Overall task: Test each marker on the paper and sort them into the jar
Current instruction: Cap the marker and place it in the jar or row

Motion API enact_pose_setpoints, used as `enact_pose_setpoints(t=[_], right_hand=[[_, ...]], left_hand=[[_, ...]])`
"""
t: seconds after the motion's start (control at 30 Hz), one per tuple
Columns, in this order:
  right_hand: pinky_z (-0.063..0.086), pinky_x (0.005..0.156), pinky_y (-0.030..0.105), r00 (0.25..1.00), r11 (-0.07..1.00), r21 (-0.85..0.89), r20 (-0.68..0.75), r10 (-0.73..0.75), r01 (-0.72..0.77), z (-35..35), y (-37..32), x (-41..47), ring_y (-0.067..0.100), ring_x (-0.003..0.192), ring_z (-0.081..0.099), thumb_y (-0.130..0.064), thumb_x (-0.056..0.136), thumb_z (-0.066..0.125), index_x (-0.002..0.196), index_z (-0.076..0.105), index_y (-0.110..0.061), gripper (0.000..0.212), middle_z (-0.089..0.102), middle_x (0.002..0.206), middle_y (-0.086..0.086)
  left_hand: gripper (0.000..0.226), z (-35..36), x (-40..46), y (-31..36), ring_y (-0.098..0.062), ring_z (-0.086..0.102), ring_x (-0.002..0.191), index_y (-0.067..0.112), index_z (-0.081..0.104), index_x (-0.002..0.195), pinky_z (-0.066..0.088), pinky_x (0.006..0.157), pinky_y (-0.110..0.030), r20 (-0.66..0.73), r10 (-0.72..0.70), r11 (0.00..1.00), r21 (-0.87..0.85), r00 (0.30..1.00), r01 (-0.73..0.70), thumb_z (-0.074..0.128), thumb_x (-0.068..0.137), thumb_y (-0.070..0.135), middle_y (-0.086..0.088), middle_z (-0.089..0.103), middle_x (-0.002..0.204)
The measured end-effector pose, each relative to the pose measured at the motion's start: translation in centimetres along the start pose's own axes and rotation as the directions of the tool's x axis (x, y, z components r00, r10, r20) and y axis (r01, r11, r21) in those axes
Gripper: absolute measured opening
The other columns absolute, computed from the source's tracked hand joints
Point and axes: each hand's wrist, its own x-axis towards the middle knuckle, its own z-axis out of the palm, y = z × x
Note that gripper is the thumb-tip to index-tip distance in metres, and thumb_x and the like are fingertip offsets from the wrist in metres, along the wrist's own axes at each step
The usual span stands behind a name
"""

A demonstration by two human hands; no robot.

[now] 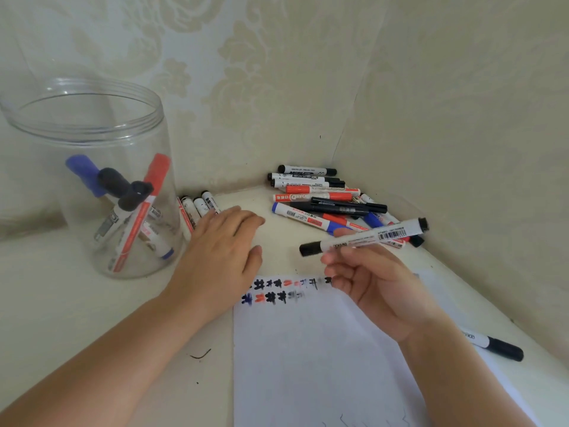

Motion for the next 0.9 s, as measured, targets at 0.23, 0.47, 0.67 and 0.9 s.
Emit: enact_pose_setpoints(t=[0.23,0.47,0.67,0.9], right_hand=[[0.037,0.048,0.024,0.991,0.942,-0.311,0.069,-0.113,0.129,2.7,1.9,-0.4,0.015,0.048,0.043,-0.026,0.084,0.054,0.075,0.065,-0.014,0.019,0.048,0.060,0.015],[0.043,0.055,0.026,0.978,0.909,-0.360,0.074,-0.197,0.211,2.8,1.9,-0.6,0.019,0.051,0.052,-0.017,0.081,0.054,0.062,0.051,-0.015,0.018,0.057,0.056,0.007],[0.041,0.053,0.023,0.978,0.918,-0.339,0.110,-0.177,0.204,2.5,1.9,-0.5,0.018,0.047,0.051,-0.015,0.081,0.052,0.056,0.048,-0.019,0.025,0.054,0.051,0.003],[0.041,0.057,0.030,0.982,0.912,-0.368,0.108,-0.153,0.183,2.6,2.2,-0.2,0.021,0.055,0.051,-0.017,0.081,0.054,0.064,0.049,-0.013,0.018,0.052,0.060,0.017]], left_hand=[[0.028,-0.4,-1.0,2.9,-0.011,0.050,0.091,0.012,0.052,0.108,0.033,0.077,-0.017,0.105,0.297,0.917,-0.309,0.949,-0.253,0.043,0.094,0.033,0.008,0.053,0.096],[0.032,-0.6,-1.1,3.2,-0.002,0.046,0.071,0.019,0.048,0.093,0.036,0.060,-0.019,0.119,0.360,0.881,-0.370,0.925,-0.295,0.025,0.095,0.041,0.020,0.050,0.080],[0.035,-0.9,-1.1,3.3,-0.011,0.054,0.066,0.018,0.051,0.099,0.043,0.060,-0.032,0.121,0.362,0.882,-0.365,0.924,-0.298,0.026,0.094,0.043,0.009,0.064,0.084],[0.032,-0.8,-1.2,2.4,-0.011,0.048,0.056,0.027,0.050,0.094,0.029,0.043,-0.020,0.076,0.330,0.904,-0.314,0.941,-0.291,0.028,0.089,0.050,0.013,0.057,0.061]])
